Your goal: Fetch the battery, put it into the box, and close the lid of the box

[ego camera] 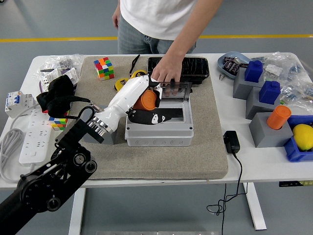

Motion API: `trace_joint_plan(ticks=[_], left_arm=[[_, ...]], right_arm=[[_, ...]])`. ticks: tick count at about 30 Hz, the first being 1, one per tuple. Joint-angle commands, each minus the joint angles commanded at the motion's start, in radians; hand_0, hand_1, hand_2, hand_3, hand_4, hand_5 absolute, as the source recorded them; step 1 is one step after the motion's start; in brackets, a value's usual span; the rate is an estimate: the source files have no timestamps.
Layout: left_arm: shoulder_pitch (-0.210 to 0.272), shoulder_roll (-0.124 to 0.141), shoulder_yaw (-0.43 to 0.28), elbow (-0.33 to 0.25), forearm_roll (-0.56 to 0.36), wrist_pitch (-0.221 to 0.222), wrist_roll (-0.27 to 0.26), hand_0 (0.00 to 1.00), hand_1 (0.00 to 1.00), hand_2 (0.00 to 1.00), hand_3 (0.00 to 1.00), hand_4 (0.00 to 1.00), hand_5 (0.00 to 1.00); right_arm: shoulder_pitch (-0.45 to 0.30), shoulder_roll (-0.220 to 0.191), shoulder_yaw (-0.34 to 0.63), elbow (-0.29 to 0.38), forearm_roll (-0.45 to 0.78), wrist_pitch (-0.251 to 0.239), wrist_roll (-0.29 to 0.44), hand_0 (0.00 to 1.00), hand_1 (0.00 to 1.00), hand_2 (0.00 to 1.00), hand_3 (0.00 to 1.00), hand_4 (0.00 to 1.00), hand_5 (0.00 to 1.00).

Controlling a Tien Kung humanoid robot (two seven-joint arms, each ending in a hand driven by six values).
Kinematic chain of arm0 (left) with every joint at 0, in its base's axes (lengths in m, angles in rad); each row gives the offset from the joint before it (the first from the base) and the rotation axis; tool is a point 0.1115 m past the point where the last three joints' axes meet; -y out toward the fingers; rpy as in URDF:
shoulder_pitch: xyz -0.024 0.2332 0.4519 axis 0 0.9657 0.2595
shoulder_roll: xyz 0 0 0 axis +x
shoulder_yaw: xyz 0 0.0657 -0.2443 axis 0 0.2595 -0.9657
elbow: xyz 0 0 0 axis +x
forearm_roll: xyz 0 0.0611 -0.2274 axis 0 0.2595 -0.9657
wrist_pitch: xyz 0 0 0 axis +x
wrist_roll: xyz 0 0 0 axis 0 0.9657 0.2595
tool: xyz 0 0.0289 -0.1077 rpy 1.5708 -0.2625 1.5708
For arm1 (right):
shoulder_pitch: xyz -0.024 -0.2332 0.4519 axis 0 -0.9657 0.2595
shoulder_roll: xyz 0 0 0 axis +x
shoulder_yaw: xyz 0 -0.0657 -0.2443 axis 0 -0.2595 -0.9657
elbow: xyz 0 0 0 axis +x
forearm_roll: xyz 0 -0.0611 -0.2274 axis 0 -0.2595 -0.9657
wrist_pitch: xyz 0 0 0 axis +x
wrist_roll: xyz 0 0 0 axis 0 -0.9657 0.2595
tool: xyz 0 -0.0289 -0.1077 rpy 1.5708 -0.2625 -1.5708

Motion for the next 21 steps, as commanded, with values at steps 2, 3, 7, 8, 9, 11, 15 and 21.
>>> trace_joint_plan(ticks=[2, 3, 7, 8, 9, 11, 15, 21], left_arm=[[-0.023, -0.005, 0.026, 0.031, -0.024, 0.003, -0.006, 0.002, 0.002, 0.026, 0.002, 0.998, 0.002], [-0.037, -0.009, 0.041, 0.051, -0.039, 0.003, -0.011, 0.002, 0.002, 0.025, 0.002, 0.998, 0.002], [-0.070, -0.021, 0.082, 0.096, -0.071, 0.003, -0.020, 0.002, 0.002, 0.025, 0.002, 0.998, 0.002], [-0.076, -0.023, 0.093, 0.103, -0.080, 0.003, -0.021, 0.002, 0.002, 0.025, 0.002, 0.998, 0.002], [-0.084, -0.025, 0.105, 0.112, -0.092, 0.003, -0.021, 0.002, 0.002, 0.025, 0.002, 0.998, 0.024], [-0.096, -0.027, 0.122, 0.128, -0.117, 0.002, -0.021, 0.002, 0.002, 0.025, 0.002, 0.998, 0.024], [-0.116, -0.035, 0.143, 0.161, -0.150, 0.002, -0.020, 0.002, 0.002, 0.025, 0.002, 0.998, 0.041], [-0.160, -0.049, 0.192, 0.222, -0.187, 0.002, -0.024, 0.002, 0.002, 0.024, 0.002, 0.998, 0.046]], right_arm=[[0.001, -0.002, -0.003, 0.000, 0.000, 0.000, -0.001, 0.998, 0.943, 0.861, 0.862, 0.998, 0.998], [0.002, -0.003, -0.006, 0.000, 0.002, -0.001, -0.001, 0.998, 0.943, 0.861, 0.862, 0.998, 0.998], [0.007, -0.006, -0.018, 0.000, 0.008, -0.002, -0.001, 0.998, 0.943, 0.861, 0.862, 0.998, 0.998], [0.008, -0.007, -0.020, 0.000, 0.009, -0.002, -0.001, 0.998, 0.943, 0.861, 0.862, 0.998, 0.998], [0.009, -0.008, -0.021, 0.000, 0.009, -0.002, -0.001, 0.998, 0.943, 0.861, 0.863, 0.998, 0.998], [0.009, -0.010, -0.023, 0.000, 0.008, -0.001, -0.003, 0.998, 0.943, 0.861, 0.863, 0.998, 0.998], [0.011, -0.015, -0.028, 0.000, 0.008, 0.000, -0.005, 0.998, 0.943, 0.861, 0.863, 0.998, 0.998], [0.018, -0.021, -0.041, 0.000, 0.014, -0.001, -0.006, 0.998, 0.944, 0.861, 0.863, 0.998, 0.998]])
